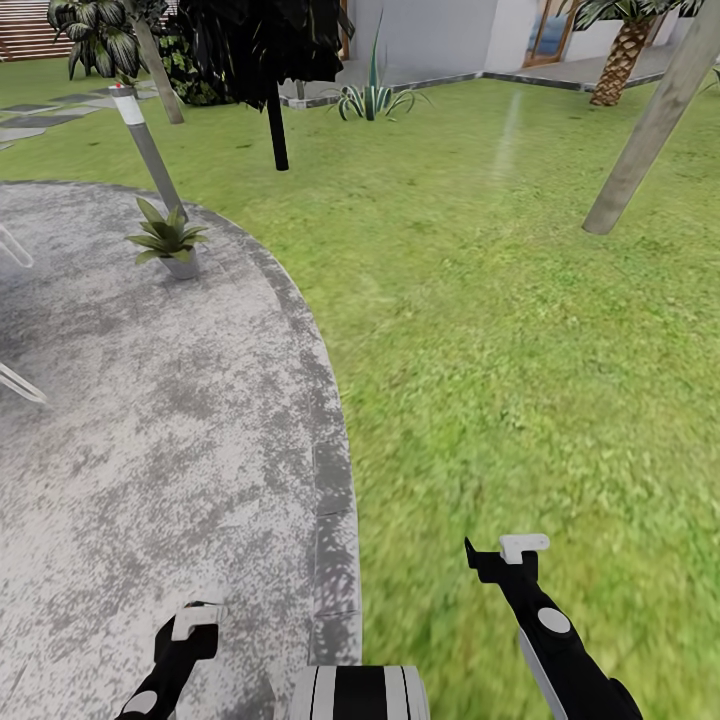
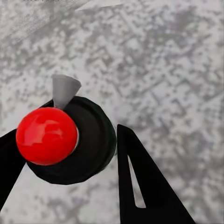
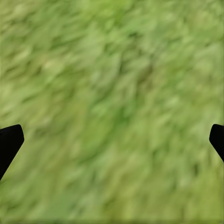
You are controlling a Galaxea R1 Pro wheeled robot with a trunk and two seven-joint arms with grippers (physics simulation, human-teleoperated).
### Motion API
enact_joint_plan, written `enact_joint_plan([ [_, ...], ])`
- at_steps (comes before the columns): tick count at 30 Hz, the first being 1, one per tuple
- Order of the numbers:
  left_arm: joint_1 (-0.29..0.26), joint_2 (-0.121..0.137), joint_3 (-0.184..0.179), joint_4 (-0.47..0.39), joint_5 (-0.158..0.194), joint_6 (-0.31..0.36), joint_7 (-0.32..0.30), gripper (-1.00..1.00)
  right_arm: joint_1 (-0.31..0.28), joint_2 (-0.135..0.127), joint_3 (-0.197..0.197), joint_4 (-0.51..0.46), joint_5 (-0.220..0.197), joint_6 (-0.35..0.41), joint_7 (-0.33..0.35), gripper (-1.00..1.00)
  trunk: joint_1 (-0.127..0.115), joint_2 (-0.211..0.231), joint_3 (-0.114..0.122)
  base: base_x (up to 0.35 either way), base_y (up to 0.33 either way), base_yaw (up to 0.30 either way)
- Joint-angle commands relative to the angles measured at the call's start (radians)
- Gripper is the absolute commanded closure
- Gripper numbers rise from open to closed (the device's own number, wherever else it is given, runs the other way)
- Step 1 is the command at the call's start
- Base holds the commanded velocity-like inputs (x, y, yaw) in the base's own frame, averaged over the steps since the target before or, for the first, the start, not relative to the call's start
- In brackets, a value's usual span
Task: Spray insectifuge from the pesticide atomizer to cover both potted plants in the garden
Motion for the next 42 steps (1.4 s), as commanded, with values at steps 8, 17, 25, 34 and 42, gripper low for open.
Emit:
enact_joint_plan([
  [8, 0.0, 0.0, 0.002, -0.002, -0.001, -0.003, 0.0, 1.0, 0.0, 0.0, 0.0, -0.002, 0.001, 0.0, 0.0, -1.0, 0.0, 0.0, -0.001, 0.0, 0.0, 0.0],
  [17, 0.0, 0.0, 0.001, -0.001, -0.009, -0.003, -0.003, 1.0, 0.0, -0.001, 0.0, 0.001, 0.003, 0.0, 0.0, -1.0, -0.001, 0.0, 0.007, 0.0, 0.0, 0.0],
  [25, 0.0, -0.002, -0.001, 0.001, -0.011, -0.003, -0.003, 1.0, 0.0, -0.002, 0.0, 0.0, 0.003, 0.0, 0.0, -1.0, -0.005, 0.002, 0.038, 0.0, 0.0, 0.0],
  [34, 0.0, -0.002, -0.001, -0.003, -0.01, -0.003, -0.005, 1.0, 0.001, 0.0, 0.001, 0.003, 0.003, -0.001, -0.001, -1.0, -0.009, 0.004, 0.073, 0.0, 0.0, 0.0],
  [42, 0.047, -0.001, 0.0, -0.002, -0.007, -0.003, -0.004, 1.0, 0.003, -0.017, 0.0, 0.191, 0.003, -0.068, -0.002, -1.0, -0.012, 0.006, 0.115, 0.0, 0.0, 0.0],
])
